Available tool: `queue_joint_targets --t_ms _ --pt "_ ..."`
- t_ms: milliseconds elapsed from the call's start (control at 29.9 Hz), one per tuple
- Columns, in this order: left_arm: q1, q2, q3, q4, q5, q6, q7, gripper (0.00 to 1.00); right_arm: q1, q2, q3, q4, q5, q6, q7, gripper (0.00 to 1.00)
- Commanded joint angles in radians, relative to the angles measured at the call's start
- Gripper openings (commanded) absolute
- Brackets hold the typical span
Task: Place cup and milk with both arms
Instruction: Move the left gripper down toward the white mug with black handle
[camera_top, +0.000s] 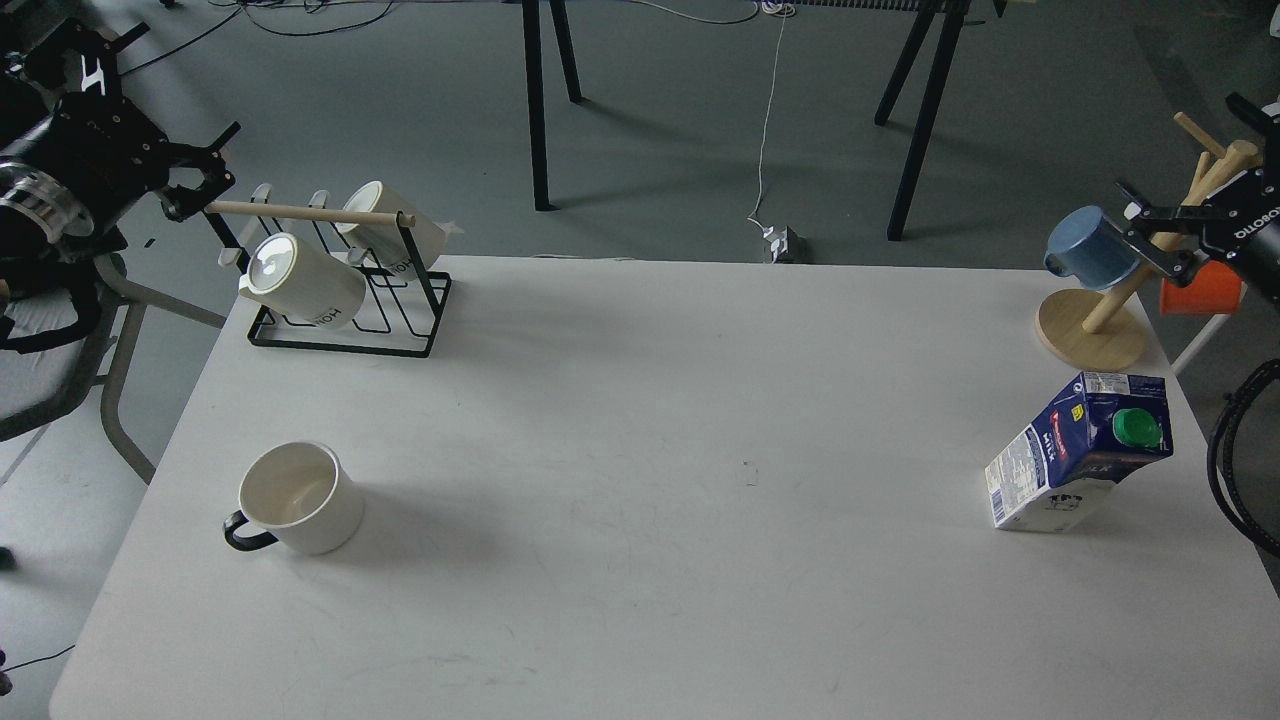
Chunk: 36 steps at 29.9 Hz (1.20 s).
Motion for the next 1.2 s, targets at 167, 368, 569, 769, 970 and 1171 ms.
queue_joint_targets --t_ms 167,368,569,769,970,1171 --pt "-0.007 0.003 0.003 0.01 -0.003 0.0 -0.021 1.0 -0.002 -0.001 0.008 -0.003 -0.001 0.0 0.0 0.99" --pt "-0.012 -0.01 0.024 0.013 0.008 0.0 -0.01 1.0 -0.011 -0.003 0.009 -0.001 -0.001 0.0 0.0 0.99" --pt "-0.029 -0.033 0.021 0.016 0.008 0.0 -0.024 1.0 -0.014 -0.007 0.038 -0.032 -0.001 0.0 0.0 0.99" --pt "-0.032 0.052 0.015 0.012 0.294 0.0 -0.059 1.0 -0.014 -0.001 0.052 -0.043 -0.001 0.0 0.0 0.99" --pt "-0.029 0.196 0.021 -0.143 0.819 0.0 -0.402 1.0 -0.014 -0.004 0.051 -0.044 -0.001 0.0 -0.001 0.99" --pt "-0.014 0.363 0.026 -0.373 1.026 0.0 -0.558 0.99 -0.015 -0.012 0.052 -0.049 -0.001 0.0 -0.001 0.99"
